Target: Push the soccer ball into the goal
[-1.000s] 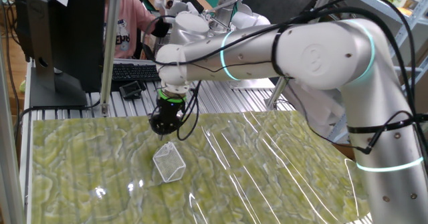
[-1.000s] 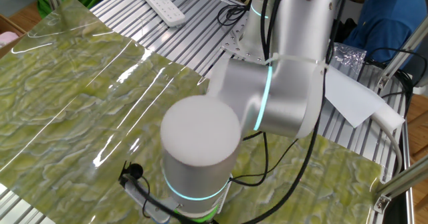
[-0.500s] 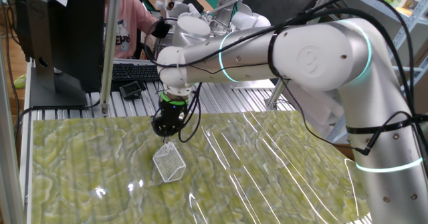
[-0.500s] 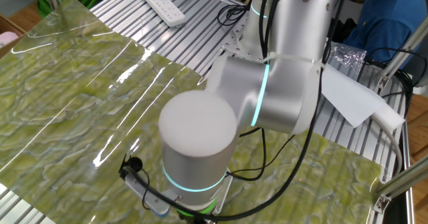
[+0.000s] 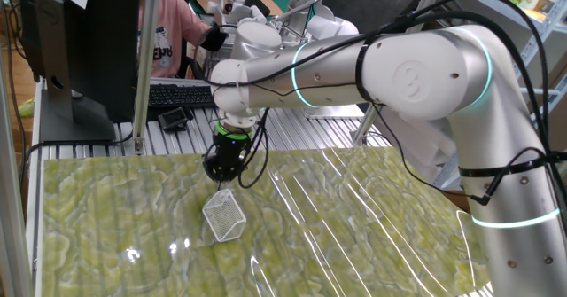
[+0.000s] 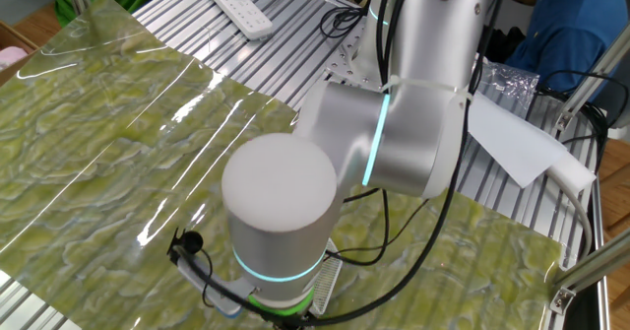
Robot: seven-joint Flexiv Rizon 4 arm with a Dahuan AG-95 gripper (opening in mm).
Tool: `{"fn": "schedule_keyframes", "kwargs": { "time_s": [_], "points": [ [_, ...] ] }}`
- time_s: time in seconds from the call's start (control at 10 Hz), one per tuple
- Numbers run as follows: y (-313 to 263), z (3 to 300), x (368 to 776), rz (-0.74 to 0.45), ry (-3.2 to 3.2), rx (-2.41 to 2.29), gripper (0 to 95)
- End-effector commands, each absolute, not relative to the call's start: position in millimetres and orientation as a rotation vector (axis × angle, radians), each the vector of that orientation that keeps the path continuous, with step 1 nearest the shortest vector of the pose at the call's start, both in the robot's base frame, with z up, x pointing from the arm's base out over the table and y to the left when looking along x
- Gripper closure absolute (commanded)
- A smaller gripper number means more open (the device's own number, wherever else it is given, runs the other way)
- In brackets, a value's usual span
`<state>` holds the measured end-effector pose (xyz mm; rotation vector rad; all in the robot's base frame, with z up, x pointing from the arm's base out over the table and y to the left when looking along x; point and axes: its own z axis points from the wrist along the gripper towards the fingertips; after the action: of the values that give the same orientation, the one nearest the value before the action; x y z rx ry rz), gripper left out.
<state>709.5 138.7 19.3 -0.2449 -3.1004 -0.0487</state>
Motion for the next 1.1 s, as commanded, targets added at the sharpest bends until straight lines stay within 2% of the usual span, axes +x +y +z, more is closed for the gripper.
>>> {"fn": "schedule_keyframes", "kwargs": {
  "time_s": [0.1, 1.1],
  "points": [
    [137, 18, 710, -0.048, -3.100, -0.242, 95.0],
    [130, 14, 698, -0.040, -3.076, -0.228, 95.0]
  ]
}}
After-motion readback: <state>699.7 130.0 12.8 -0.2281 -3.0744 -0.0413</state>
